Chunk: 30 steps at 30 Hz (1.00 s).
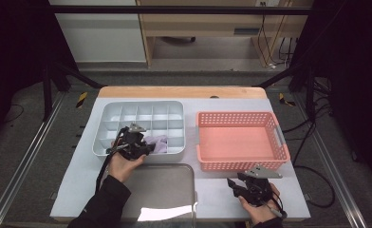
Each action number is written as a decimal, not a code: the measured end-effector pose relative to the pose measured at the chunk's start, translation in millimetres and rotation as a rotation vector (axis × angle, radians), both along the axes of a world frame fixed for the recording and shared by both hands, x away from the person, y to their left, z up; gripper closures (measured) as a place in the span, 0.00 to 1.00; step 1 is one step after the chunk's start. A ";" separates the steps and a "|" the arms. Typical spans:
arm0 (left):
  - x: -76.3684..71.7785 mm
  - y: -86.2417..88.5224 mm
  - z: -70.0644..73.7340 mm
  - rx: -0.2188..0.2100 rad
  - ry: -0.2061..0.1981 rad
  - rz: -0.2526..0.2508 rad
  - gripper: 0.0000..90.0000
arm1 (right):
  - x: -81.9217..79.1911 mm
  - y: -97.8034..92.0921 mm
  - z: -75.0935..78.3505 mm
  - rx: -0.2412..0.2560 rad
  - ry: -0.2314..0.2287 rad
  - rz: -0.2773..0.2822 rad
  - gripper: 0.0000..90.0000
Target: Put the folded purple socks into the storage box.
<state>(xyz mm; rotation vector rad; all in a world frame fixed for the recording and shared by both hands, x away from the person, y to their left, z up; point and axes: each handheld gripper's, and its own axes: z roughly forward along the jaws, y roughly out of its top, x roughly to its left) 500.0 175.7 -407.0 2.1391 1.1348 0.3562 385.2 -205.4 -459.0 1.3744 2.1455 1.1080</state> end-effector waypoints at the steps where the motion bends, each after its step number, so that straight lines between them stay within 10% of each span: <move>1: 0.2 -0.9 -0.7 0.004 0.004 0.000 0.83 | 0.6 0.2 -0.3 -0.004 -0.002 0.001 0.58; 25: 8.8 -19.5 -9.3 0.099 0.037 -0.012 0.83 | 2.6 4.6 -2.0 -0.008 0.011 0.014 0.57; 30: 5.0 -15.2 -10.3 0.048 0.008 0.009 0.78 | 2.8 4.1 -2.5 -0.008 0.016 0.014 0.57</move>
